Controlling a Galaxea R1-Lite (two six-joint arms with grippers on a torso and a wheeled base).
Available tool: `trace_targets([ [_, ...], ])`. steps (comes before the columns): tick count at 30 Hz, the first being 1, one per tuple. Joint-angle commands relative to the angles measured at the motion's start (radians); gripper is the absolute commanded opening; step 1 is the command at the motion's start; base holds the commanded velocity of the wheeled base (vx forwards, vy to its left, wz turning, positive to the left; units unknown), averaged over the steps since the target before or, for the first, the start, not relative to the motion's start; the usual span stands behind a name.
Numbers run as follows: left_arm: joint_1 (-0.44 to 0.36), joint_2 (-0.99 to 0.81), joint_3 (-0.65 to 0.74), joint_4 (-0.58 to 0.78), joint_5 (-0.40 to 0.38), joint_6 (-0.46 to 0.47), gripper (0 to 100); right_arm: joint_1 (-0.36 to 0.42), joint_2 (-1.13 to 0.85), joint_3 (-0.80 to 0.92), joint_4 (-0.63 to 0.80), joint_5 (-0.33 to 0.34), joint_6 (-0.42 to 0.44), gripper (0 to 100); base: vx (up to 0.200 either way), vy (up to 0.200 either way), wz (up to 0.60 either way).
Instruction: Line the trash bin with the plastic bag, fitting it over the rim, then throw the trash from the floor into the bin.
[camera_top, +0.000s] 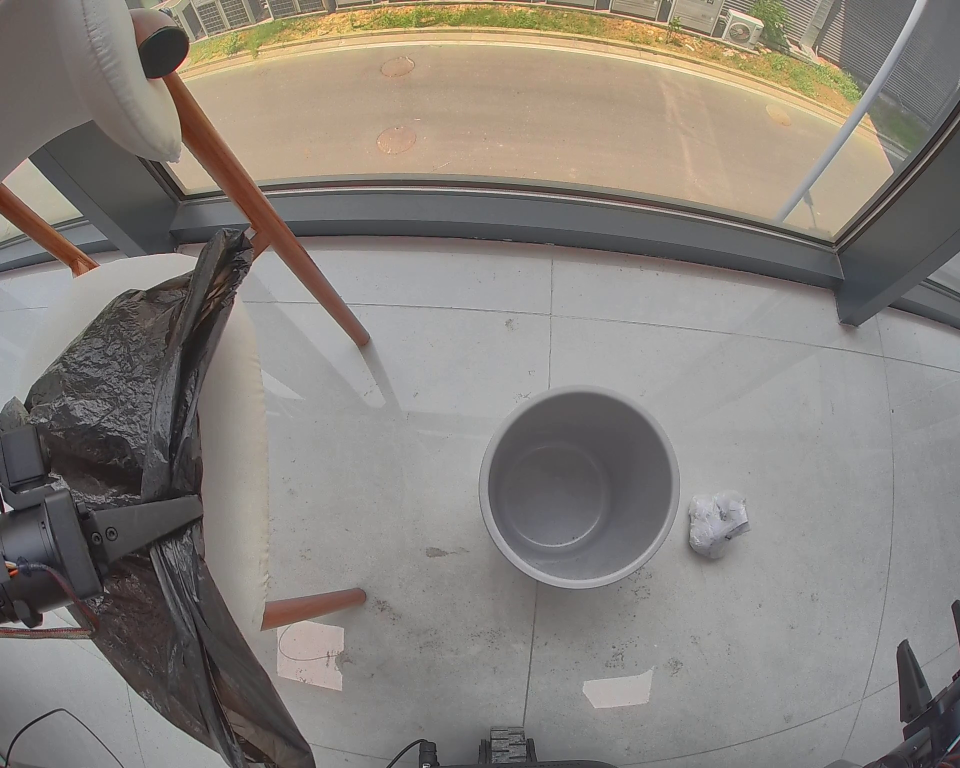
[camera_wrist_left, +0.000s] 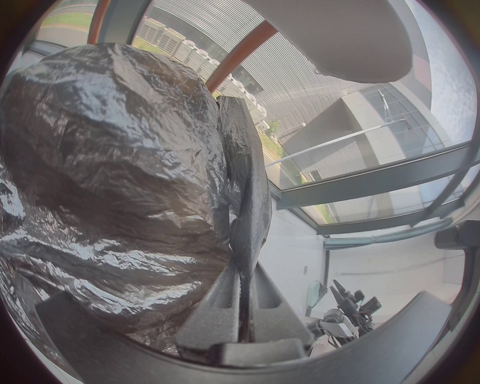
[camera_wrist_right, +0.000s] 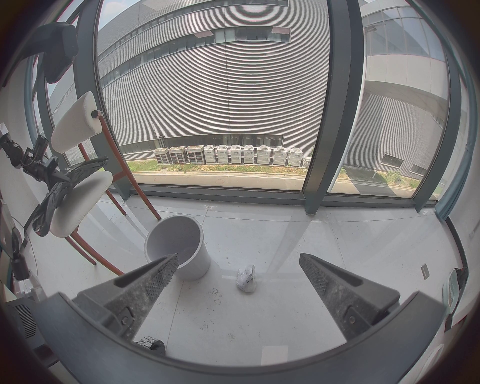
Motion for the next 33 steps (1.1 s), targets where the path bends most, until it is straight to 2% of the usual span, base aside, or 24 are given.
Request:
trace_targets([
  [1,0.002,0.019,-0.009,-0.007,-0.015,-0.003,0,0.000,-0.010,0.017,0.000,0.001,0.000,100,0.000,0.000,0.00],
  [6,-0.006,0.039,-0.040,-0.010,-0.038,-0.003,0,0.000,-0.010,0.017,0.000,0.001,-0.002,100,0.000,-0.040,0.00],
  [11,-0.020,0.054,-0.083,-0.009,-0.169,-0.005,0,0.000,-0.009,0.017,0.003,-0.002,0.000,100,0.000,-0.200,0.00],
  [15,-0.052,0.062,-0.107,-0.009,-0.231,-0.005,0,0.000,-0.009,0.017,0.003,-0.002,-0.002,100,0.000,-0.200,0.00],
  [18,-0.110,0.109,-0.140,-0.009,-0.282,-0.017,0,0.000,-0.009,0.017,0.003,-0.002,0.000,100,0.000,-0.200,0.00],
  [21,-0.158,0.120,-0.161,-0.010,-0.303,-0.066,0,0.000,-0.009,0.017,0.003,-0.002,0.000,100,0.000,-0.200,0.00],
  [22,-0.196,0.129,-0.178,-0.010,-0.316,-0.101,0,0.000,-0.009,0.017,0.003,-0.002,0.000,100,0.000,-0.200,0.00],
  [26,-0.282,0.175,-0.221,-0.012,-0.346,-0.126,0,0.000,-0.009,0.017,0.003,-0.002,0.000,100,0.000,-0.200,0.00],
  [33,-0.310,0.284,-0.256,-0.013,-0.405,-0.115,0,0.000,-0.009,0.017,0.003,-0.002,0.000,100,0.000,-0.171,0.00],
])
